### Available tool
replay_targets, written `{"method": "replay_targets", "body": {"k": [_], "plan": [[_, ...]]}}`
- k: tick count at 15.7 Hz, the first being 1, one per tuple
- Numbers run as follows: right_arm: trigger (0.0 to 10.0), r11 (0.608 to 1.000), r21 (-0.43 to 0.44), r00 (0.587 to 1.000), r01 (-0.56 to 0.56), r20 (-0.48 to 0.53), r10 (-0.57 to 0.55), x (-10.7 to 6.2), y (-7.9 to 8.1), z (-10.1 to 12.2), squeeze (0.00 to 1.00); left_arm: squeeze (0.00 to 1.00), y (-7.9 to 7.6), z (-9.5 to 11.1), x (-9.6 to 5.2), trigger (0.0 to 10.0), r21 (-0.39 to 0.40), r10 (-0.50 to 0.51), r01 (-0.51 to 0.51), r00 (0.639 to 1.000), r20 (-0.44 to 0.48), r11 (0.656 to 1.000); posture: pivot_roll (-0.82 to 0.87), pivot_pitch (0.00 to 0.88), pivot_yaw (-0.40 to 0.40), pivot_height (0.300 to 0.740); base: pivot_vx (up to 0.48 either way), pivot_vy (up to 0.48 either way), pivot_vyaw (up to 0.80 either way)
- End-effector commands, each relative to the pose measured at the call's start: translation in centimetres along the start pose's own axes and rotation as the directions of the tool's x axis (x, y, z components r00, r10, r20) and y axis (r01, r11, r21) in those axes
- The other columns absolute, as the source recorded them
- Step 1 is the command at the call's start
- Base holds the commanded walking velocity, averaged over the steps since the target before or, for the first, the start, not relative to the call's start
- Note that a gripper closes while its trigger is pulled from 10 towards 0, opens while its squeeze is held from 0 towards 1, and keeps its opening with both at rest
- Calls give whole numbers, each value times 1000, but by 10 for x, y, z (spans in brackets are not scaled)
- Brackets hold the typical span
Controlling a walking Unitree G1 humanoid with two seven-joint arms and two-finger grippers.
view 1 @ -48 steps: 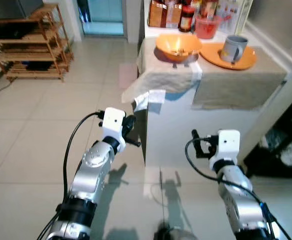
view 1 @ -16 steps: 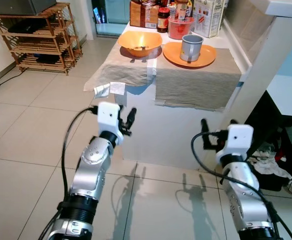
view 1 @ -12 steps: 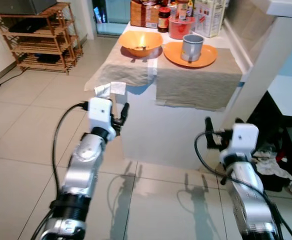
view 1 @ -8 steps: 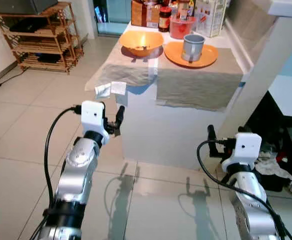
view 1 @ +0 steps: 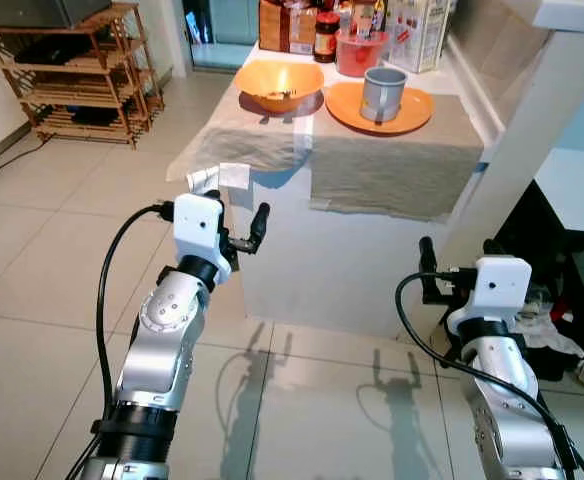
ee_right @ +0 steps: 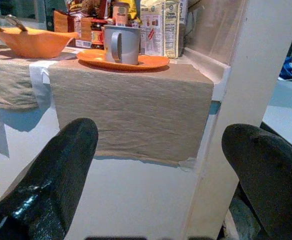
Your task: Setting the table
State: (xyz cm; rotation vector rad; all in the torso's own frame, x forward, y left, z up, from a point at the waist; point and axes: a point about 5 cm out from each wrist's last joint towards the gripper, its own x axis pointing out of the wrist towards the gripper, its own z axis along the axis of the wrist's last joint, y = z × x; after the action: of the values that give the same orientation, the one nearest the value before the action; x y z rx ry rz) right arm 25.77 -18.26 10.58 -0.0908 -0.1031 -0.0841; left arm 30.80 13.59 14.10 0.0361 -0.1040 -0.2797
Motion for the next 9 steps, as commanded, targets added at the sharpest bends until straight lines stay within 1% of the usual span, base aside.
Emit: {"method": "replay_targets", "body": {"k": [1, 4, 6, 9], "plan": [[10000, 1000, -12, 1000, 15, 27, -15, 2, -2, 5, 0, 0, 0, 3, 3, 10000, 3, 12, -12, 1000, -1, 1000, 21, 0, 8, 740, 435, 0, 0], [10000, 1000, -14, 999, 15, 38, -15, 6, -1, 8, 0, 0, -1, 5, 6, 10000, 0, 23, -23, 1000, -2, 1000, 21, 0, 10, 740, 433, 0, 0], [10000, 1000, -18, 999, 18, 38, -17, 8, -1, 8, 0, 0, -4, 8, 8, 10000, -6, 20, -20, 1000, 16, 1000, 23, 0, 10, 740, 435, 0, 0], [10000, 1000, -22, 999, 18, 35, -17, 10, -1, 7, 0, 0, -6, 9, 8, 10000, -9, 19, -19, 1000, 22, 1000, 26, 0, 10, 740, 434, 0, 0]]}}
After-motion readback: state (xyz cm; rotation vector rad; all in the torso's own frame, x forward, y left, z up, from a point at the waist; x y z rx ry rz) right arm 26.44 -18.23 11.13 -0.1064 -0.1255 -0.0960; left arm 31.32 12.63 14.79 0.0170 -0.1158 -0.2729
